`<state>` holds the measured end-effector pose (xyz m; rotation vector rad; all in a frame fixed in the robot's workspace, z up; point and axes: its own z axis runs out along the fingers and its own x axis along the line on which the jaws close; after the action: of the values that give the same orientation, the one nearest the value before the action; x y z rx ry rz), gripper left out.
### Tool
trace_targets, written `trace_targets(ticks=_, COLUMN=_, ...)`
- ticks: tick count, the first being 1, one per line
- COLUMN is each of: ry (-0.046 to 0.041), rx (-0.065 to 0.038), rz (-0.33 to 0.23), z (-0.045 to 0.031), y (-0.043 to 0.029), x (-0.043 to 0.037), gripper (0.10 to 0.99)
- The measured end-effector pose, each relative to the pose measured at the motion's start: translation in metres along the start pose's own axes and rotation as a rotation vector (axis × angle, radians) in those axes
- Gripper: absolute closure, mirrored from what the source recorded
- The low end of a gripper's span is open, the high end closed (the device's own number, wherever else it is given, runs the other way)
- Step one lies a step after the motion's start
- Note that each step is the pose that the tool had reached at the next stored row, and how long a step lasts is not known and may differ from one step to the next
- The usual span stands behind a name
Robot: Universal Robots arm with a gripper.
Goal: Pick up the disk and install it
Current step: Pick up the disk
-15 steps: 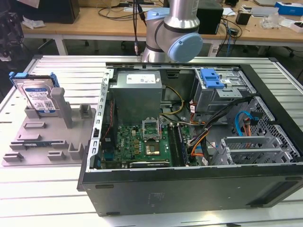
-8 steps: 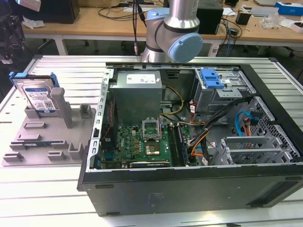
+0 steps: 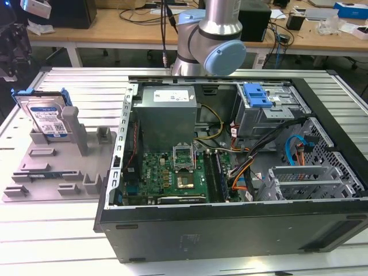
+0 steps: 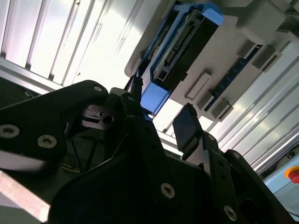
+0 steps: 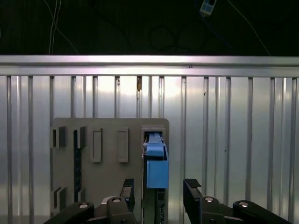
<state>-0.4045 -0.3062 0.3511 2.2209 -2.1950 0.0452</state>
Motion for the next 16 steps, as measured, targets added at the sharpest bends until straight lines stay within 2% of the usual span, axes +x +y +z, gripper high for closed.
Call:
trace_targets(ticks=4, ry=-0.0001, rx=0.000, rz=0.000, z=0.0030, y=0.0034, x=-0.0002, gripper=0.545)
trace_targets(ticks=16, ry=0.0000, rx=-0.003, rz=0.000, z=0.0135, y=0.0038, x=-0.0007, gripper=0.545)
